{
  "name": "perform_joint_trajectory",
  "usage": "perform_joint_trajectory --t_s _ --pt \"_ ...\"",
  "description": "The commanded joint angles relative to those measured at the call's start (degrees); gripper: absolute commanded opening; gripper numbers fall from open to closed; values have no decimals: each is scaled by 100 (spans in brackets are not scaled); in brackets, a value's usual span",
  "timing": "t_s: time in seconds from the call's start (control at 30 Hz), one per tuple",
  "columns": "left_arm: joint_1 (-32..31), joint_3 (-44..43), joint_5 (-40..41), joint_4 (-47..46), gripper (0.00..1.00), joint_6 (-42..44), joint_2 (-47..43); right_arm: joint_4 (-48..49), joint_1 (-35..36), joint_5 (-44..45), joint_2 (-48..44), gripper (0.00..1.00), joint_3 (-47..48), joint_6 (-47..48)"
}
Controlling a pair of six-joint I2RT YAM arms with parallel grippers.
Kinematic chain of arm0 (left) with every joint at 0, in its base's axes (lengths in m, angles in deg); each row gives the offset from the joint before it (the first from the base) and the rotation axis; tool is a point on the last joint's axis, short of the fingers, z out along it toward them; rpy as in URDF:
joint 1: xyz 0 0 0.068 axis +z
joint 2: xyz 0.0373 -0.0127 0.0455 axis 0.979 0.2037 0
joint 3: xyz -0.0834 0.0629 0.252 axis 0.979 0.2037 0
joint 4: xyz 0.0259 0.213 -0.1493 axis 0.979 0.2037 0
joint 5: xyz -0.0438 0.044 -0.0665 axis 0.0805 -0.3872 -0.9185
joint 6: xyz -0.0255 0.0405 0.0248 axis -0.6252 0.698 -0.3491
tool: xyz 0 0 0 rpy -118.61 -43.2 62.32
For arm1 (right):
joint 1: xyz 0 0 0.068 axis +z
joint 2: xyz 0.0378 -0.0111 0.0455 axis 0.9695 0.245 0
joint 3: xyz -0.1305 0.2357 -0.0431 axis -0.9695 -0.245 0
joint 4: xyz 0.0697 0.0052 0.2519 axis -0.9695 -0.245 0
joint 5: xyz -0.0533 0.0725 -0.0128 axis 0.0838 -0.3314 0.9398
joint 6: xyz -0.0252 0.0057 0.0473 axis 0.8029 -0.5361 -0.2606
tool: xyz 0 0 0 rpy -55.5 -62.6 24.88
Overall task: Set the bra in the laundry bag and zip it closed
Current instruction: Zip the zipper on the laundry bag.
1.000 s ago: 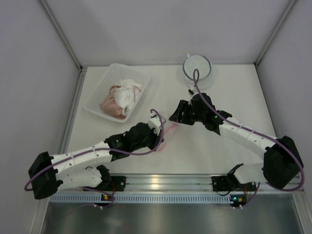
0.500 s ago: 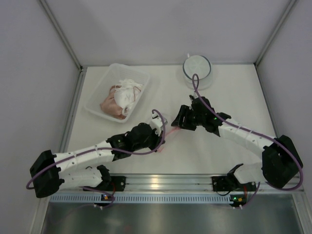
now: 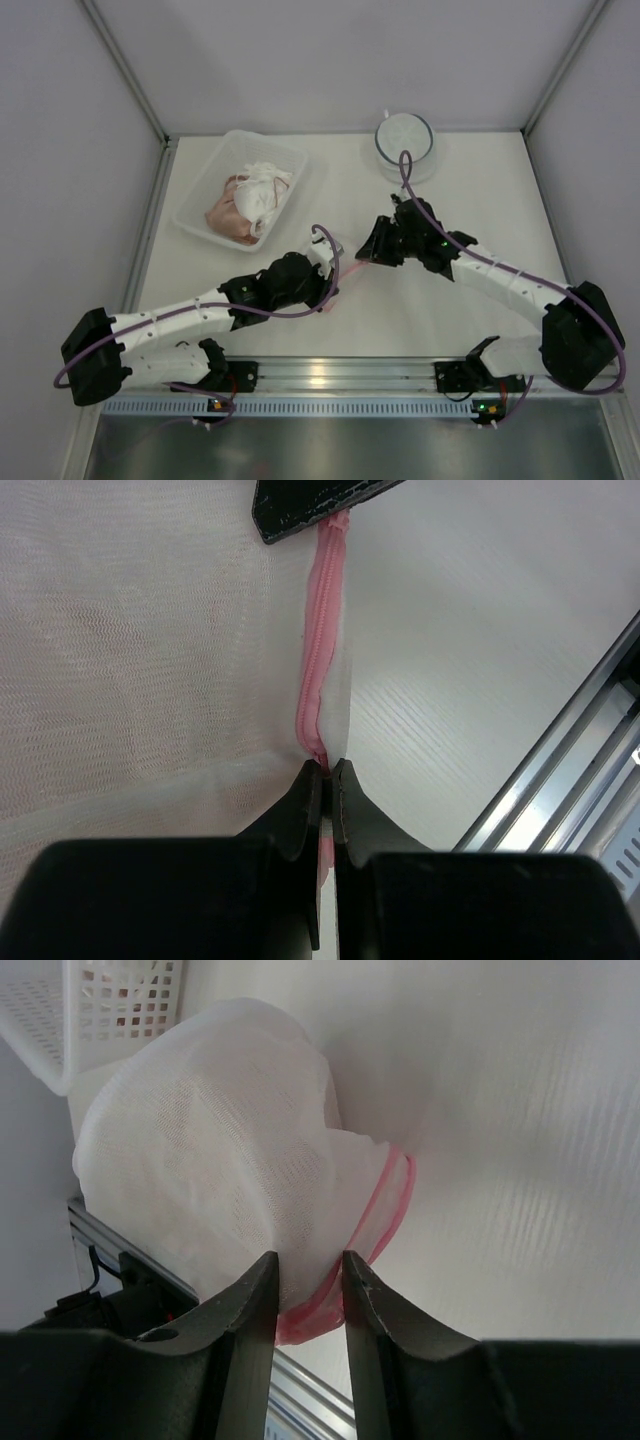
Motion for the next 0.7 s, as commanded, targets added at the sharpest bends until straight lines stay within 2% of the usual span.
perform_joint_trajectory --t_s 0.0,0.03,0.23,0.5,0.67 --pt "3 37 84 -220 0 -12 25 10 -41 -104 -365 32 325 -101" --pt "3 37 76 -211 0 -12 34 -25 -41 -60 -400 28 334 -92" --pt "3 19 93 -220 0 -38 78 -271 -41 124 -445 21 413 -22" --pt "3 28 137 -211 0 -74 69 -448 -41 186 -471 25 448 66" --pt "3 28 163 -211 0 -65 78 -430 -41 142 -445 22 404 66"
